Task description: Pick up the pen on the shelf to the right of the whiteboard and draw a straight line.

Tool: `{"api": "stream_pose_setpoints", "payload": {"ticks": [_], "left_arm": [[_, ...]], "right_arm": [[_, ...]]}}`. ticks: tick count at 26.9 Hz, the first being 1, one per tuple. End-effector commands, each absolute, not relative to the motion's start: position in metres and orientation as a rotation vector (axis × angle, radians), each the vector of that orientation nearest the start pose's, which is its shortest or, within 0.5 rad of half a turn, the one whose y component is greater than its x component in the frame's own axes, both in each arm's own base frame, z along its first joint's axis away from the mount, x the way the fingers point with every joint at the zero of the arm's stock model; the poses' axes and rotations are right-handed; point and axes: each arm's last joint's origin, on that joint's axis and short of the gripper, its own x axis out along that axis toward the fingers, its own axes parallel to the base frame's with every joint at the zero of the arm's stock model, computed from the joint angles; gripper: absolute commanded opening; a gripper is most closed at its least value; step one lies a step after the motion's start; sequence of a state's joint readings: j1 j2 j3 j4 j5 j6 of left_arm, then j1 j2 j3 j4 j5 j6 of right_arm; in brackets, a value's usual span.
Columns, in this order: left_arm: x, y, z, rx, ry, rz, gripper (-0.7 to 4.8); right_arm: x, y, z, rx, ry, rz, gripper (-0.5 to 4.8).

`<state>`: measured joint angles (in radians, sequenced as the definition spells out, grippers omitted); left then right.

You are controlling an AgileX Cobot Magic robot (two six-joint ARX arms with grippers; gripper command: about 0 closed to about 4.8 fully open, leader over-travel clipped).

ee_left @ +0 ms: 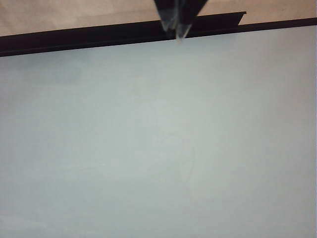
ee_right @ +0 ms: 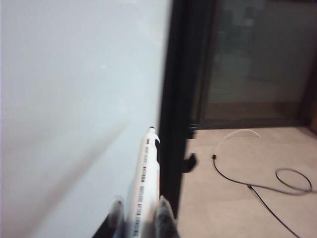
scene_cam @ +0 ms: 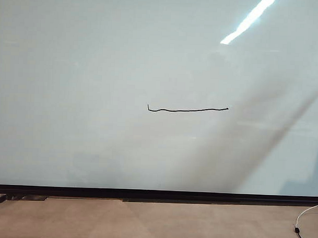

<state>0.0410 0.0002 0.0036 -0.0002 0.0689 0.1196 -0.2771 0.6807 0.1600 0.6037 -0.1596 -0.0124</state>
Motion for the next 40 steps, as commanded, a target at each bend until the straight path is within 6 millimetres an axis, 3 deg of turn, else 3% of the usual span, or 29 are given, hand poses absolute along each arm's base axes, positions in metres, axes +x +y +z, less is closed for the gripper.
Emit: {"api": "stream_pose_setpoints", "payload": {"ticks": [1,6,11,17,30,34,40], "left_arm": [[0.097,0.002,0.167,0.123,-0.017,-0.029,-0.05],[0.097,0.002,0.167,0.123,-0.017,-0.029,-0.05],[0.097,0.002,0.167,0.123,-0.017,-0.029,-0.05],[0.097,0.002,0.167,0.123,-0.017,-0.029,-0.05],[0.097,0.002,0.167,0.123,-0.017,-0.029,-0.05],[0.097,0.002,0.167,0.123,-0.017,-0.029,-0.05],[0.097,0.002,0.167,0.123,-0.017,-0.029,-0.05]], "right_arm": [[0.148,-0.039,0.208,0.027,-0.072,-0.069,-0.08],[0.132,-0.030,0.215,-0.005,-0.089,-0.046,-0.08],[0.103,-0.021,0.220,-0.038,-0.136,-0.055,-0.08],[0.091,-0.014,0.207,-0.004,-0.125,-0.043,-0.08],[0.092,0.003,0.190,-0.105,-0.090,-0.117,-0.08],[0.095,0.011,0.176,-0.130,-0.109,-0.069,-0.08],[0.096,0.009,0.179,-0.164,-0.150,-0.015,-0.08]]}}
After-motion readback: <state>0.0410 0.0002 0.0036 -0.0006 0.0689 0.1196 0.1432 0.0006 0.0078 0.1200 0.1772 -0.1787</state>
